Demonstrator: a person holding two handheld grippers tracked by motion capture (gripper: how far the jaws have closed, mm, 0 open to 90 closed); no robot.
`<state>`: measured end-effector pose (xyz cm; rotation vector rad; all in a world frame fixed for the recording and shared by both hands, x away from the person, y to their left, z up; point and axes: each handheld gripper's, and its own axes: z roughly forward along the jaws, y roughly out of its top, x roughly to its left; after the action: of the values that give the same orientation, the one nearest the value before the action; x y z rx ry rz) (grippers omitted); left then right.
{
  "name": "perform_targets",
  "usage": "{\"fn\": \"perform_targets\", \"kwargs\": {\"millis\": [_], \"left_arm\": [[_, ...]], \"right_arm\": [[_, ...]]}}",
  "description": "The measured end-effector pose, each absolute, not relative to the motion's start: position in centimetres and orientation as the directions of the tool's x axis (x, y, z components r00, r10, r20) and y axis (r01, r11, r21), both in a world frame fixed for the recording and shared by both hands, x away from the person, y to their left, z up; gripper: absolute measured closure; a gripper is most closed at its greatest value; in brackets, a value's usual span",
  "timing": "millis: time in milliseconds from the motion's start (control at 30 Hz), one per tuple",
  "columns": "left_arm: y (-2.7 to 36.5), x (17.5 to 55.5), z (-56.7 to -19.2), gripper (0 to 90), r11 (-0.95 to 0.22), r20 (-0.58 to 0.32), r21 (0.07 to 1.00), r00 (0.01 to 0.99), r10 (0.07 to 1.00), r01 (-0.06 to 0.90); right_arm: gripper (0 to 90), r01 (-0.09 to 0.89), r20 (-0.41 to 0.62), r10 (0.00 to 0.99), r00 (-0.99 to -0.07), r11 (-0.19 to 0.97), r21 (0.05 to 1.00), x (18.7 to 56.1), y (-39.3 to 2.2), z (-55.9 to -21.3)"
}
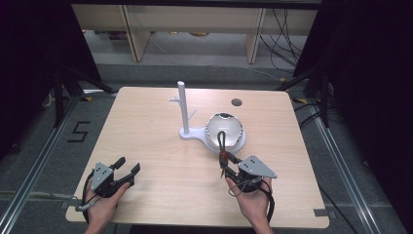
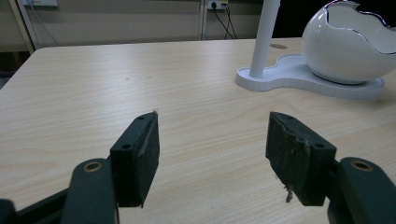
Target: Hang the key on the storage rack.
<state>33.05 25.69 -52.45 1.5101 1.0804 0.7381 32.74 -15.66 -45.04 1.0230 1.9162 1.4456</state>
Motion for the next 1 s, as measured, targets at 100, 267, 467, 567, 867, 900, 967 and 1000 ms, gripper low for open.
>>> {"fn": "perform_targets", "kwargs": {"millis": [100, 267, 467, 567, 867, 900, 967, 1000], "left_arm": [[25.7, 32.9, -52.3, 34.7, -0.003, -0.097, 0.968, 0.389, 0.916, 0.25], [25.2, 32.6, -51.5, 34.8, 0.003, -0.104, 0.971, 0.414, 0.904, 0.238], [23.2, 32.3, -49.7, 36.7, 0.001, -0.116, 0.975, 0.503, 0.857, 0.222], [22.6, 32.3, -49.1, 37.8, -0.008, -0.116, 0.974, 0.525, 0.843, 0.228], [19.1, 32.9, -46.3, 42.4, -0.005, -0.133, 0.977, 0.633, 0.762, 0.211], [18.8, 32.9, -46.1, 43.3, 0.006, -0.139, 0.979, 0.646, 0.751, 0.204], [18.2, 32.9, -45.5, 44.3, -0.002, -0.142, 0.977, 0.658, 0.739, 0.212], [17.6, 33.0, -45.1, 45.7, 0.004, -0.15, 0.977, 0.672, 0.725, 0.213]], "right_arm": [[68.2, 0.257, 0.035, 0.823, -0.568, 0.137, 0.957, 32.8, -15.4, -45.1], [68.2, 0.249, 0.036, 0.808, -0.588, 0.138, 0.959, 32.8, -14.9, -45.1], [68.2, 0.246, 0.025, 0.798, -0.602, 0.156, 0.957, 32.9, -14.2, -45.0], [68.2, 0.245, 0.032, 0.795, -0.606, 0.148, 0.958, 32.8, -13.9, -45.0], [68.2, 0.238, 0.024, 0.783, -0.622, 0.16, 0.958, 32.8, -12.9, -45.1], [68.2, 0.234, 0.015, 0.788, -0.615, 0.164, 0.958, 32.8, -12.7, -45.1], [68.2, 0.229, 0.016, 0.783, -0.621, 0.163, 0.96, 32.8, -12.6, -45.1], [68.2, 0.231, 0.023, 0.779, -0.627, 0.157, 0.96, 32.9, -12.5, -45.1]]}}
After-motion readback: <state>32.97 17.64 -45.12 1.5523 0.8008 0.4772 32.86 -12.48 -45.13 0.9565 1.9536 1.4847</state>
